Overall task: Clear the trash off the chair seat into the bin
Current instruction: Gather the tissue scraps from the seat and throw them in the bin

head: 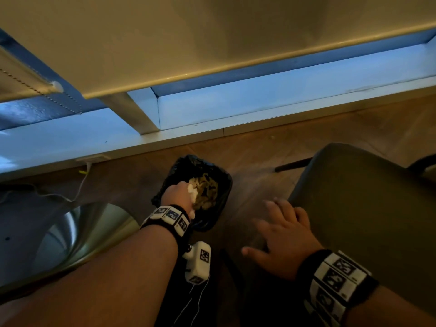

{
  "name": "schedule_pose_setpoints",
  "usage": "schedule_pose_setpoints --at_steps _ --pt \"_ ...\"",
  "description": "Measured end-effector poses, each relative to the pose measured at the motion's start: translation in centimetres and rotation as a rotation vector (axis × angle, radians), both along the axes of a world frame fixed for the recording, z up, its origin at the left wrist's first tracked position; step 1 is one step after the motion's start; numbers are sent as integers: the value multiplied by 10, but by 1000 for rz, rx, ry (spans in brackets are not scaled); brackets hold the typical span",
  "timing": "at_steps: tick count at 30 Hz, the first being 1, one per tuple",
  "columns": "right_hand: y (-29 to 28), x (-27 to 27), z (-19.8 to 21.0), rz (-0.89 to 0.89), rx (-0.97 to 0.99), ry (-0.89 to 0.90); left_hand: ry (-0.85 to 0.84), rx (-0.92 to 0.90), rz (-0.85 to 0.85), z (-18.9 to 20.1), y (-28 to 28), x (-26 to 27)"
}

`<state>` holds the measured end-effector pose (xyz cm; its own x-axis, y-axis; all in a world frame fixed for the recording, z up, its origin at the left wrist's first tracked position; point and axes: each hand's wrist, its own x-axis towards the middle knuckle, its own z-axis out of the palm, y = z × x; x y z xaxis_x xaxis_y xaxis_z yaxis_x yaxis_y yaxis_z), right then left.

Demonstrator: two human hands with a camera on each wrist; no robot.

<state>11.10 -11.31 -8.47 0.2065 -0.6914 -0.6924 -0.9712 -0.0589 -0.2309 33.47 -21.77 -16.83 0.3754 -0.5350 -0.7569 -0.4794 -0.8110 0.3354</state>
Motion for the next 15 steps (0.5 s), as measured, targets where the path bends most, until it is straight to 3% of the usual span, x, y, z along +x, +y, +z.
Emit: schedule_pose_setpoints --at_steps 4,10,12,15 --pt "-8 -1 -8 2 74 -13 -66 40 -177 -56 -7 17" --pt "-9 -8 -14 -1 103 -73 -212 71 -226 -55 -14 9" --pt "-11 -10 -16 -4 100 -91 -128 34 -124 -62 -13 11" --pt "-12 -12 -19 -14 112 -108 36 -57 212 -61 -12 9"
